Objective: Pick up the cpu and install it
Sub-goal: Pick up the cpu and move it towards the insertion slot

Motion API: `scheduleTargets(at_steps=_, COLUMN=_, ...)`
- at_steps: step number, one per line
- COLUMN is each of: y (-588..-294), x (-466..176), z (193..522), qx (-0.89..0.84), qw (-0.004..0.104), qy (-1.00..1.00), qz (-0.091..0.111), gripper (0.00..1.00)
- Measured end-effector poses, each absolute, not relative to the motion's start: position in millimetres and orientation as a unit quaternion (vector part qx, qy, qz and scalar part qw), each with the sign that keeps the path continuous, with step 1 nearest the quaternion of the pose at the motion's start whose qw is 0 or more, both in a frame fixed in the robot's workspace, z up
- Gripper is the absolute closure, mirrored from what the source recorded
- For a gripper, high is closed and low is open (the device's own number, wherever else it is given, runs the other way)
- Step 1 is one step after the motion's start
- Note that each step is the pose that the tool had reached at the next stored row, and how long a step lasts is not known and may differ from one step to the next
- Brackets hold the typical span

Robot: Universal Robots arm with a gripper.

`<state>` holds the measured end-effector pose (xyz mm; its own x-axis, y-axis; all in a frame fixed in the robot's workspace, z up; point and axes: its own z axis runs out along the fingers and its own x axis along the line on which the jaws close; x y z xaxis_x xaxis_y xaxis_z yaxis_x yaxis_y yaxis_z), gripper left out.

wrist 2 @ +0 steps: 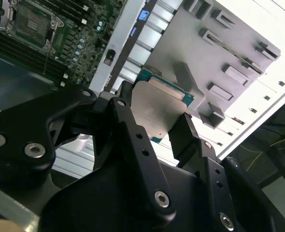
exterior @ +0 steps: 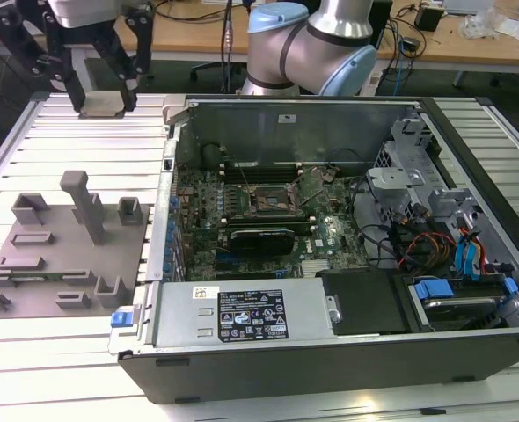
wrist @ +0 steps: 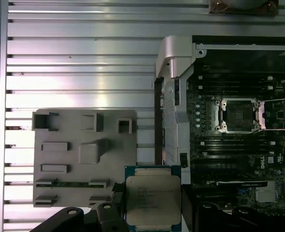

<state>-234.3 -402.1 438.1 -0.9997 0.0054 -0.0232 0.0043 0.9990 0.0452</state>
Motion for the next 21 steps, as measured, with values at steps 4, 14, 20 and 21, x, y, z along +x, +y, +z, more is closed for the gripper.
scheduleTargets(at_steps=4, y=-402, x=-220, z=438, qx=0.002, qw=0.012, qy=1.0, qz=0.023, gripper=0.45)
scheduleTargets(at_steps=14, y=-402, x=-188, z=438, qx=0.002, qw=0.012, qy=1.0, qz=0.023, gripper=0.45)
scheduleTargets(at_steps=20, y=-402, x=-187, z=436, qx=0.002, qw=0.012, qy=1.0, qz=0.023, gripper=0.45)
scheduleTargets(at_steps=21, y=-402, x=-186, z=436, qx=0.002, qw=0.012, qy=1.0, qz=0.023, gripper=0.45)
